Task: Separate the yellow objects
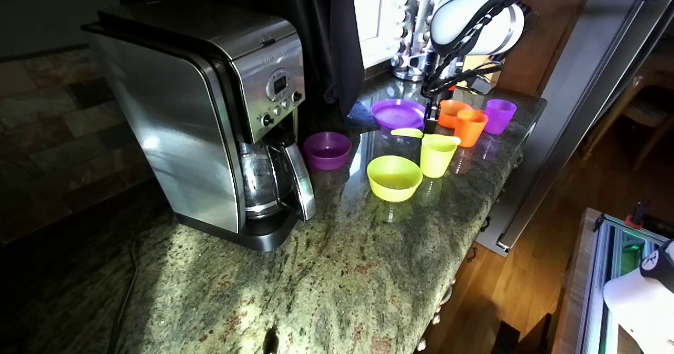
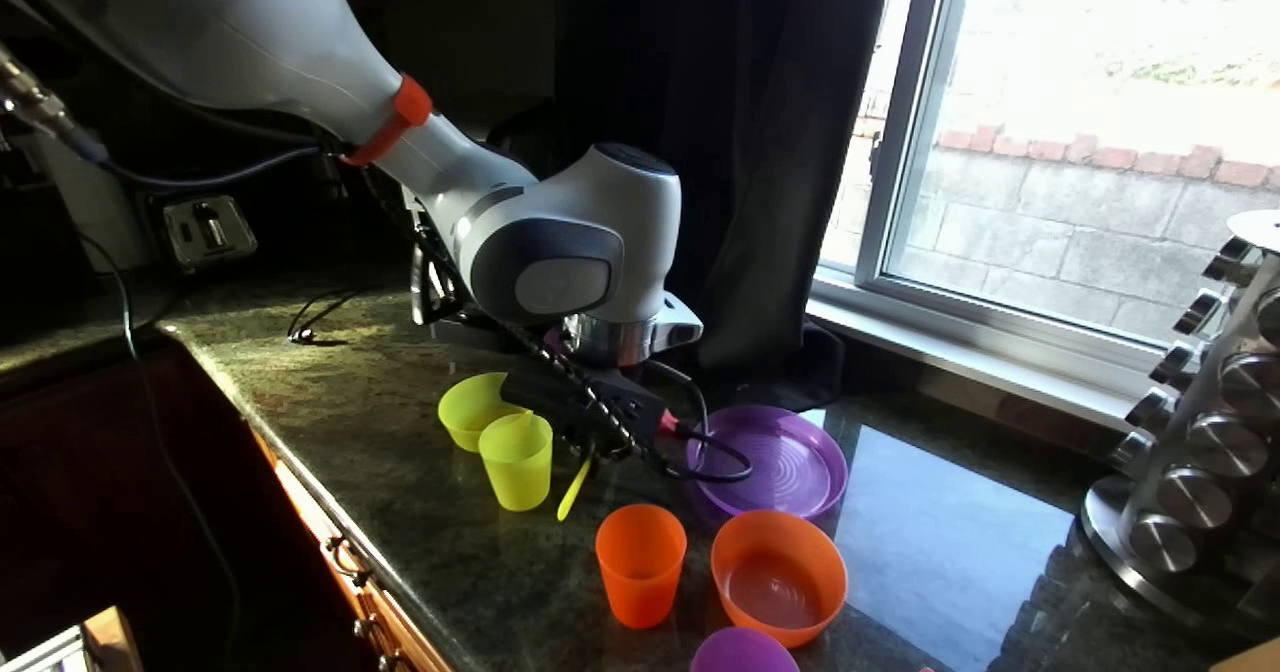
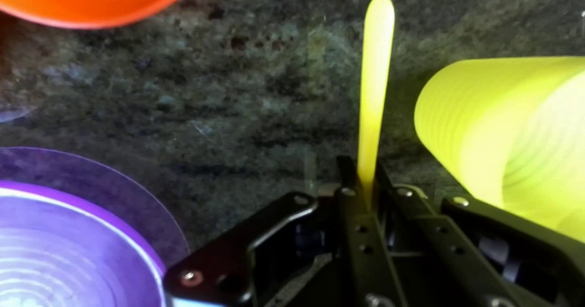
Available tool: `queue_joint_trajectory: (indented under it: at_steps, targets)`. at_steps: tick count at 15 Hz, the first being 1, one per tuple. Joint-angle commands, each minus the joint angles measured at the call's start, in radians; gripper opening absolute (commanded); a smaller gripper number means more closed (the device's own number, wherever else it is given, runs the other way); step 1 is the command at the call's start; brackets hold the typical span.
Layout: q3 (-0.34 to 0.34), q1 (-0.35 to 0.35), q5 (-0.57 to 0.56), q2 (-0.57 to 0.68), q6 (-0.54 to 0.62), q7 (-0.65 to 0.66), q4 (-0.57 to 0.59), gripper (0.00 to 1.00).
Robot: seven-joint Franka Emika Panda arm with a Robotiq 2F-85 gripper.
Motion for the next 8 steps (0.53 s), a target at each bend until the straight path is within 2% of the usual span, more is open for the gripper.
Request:
queue_joint_trajectory:
  at_steps: [1, 2, 8]
  targets:
    - [-0.001, 0.000, -0.018, 0.017, -0.049, 0.011, 0.019, 0.34]
    - [-0.001, -0.002, -0.014, 0.017, -0.050, 0.008, 0.018, 0.38]
    - [0.018, 0.013, -0.003, 0.027, -0.044, 0.027, 0.030, 0.84]
